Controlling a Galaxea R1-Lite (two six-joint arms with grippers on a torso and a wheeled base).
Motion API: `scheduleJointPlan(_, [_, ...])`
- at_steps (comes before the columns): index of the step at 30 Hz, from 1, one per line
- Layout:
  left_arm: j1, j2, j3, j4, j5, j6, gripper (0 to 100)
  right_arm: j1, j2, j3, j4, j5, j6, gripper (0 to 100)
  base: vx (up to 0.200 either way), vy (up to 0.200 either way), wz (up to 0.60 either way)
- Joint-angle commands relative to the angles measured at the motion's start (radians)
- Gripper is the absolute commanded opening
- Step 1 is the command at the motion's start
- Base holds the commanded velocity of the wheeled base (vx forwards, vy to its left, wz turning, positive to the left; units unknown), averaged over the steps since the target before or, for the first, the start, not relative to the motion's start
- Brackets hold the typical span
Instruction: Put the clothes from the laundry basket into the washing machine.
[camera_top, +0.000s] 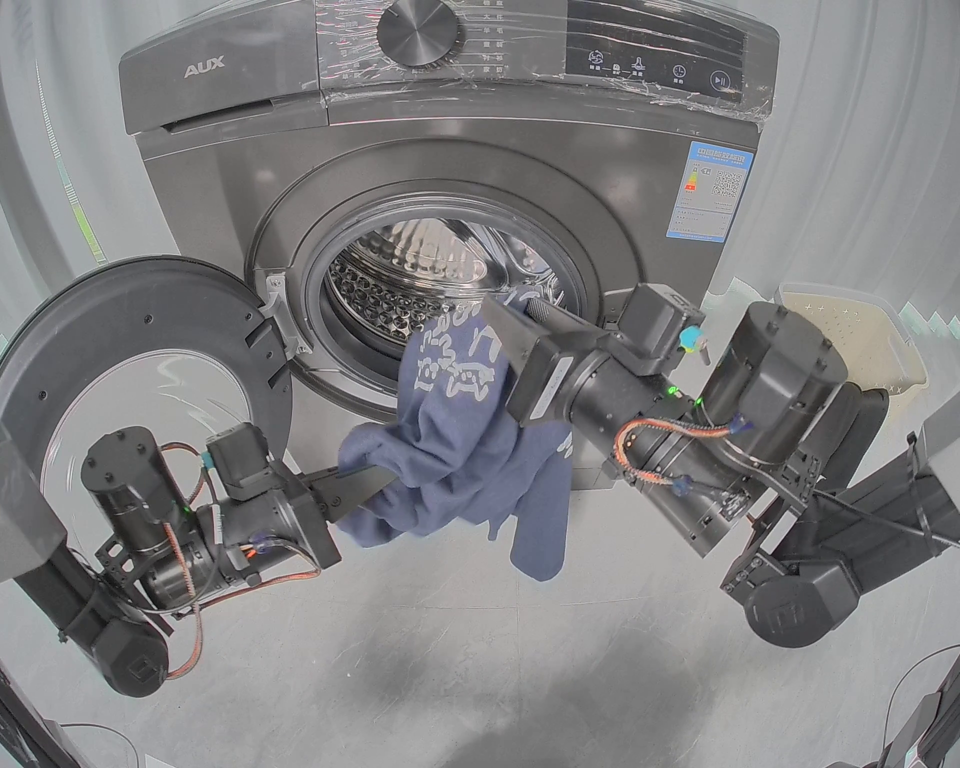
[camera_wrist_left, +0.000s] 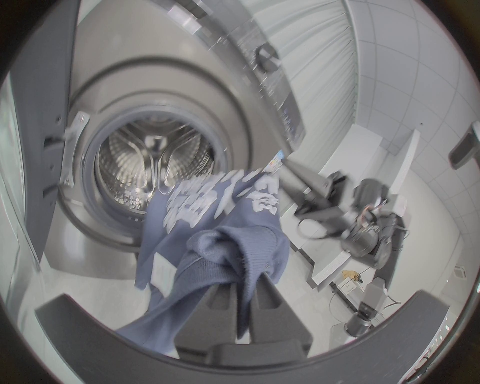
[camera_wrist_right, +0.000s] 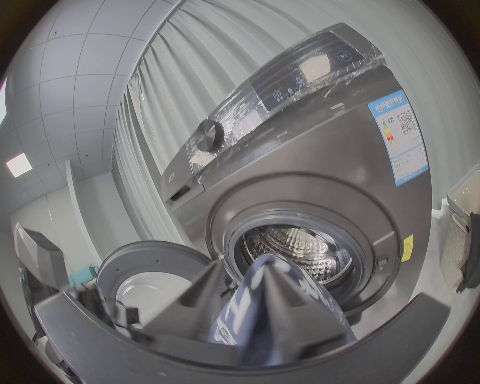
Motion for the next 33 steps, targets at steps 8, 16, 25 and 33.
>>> scheduleJointPlan(8, [-0.012, -0.164, 0.004, 0.0, 0.0, -0.002, 0, 0.029, 0.06, 0.117, 0.007, 0.003, -0.004, 100, 0.0, 0.0, 0.0])
scheduleJointPlan(16, [-0.013, -0.126, -0.021, 0.002, 0.035, -0.001, 0, 0.029, 0.061, 0.17, 0.001, 0.007, -0.027, 100, 0.0, 0.0, 0.0])
scheduleJointPlan(25, [-0.021, -0.058, -0.058, 0.0, 0.131, 0.003, 0, 0.029, 0.08, 0.18, 0.001, 0.009, -0.032, 100, 0.0, 0.0, 0.0])
scheduleJointPlan(33, [-0.024, -0.041, -0.074, 0.002, 0.16, 0.004, 0, 0.029, 0.112, 0.171, 0.0, 0.012, -0.044, 100, 0.0, 0.0, 0.0])
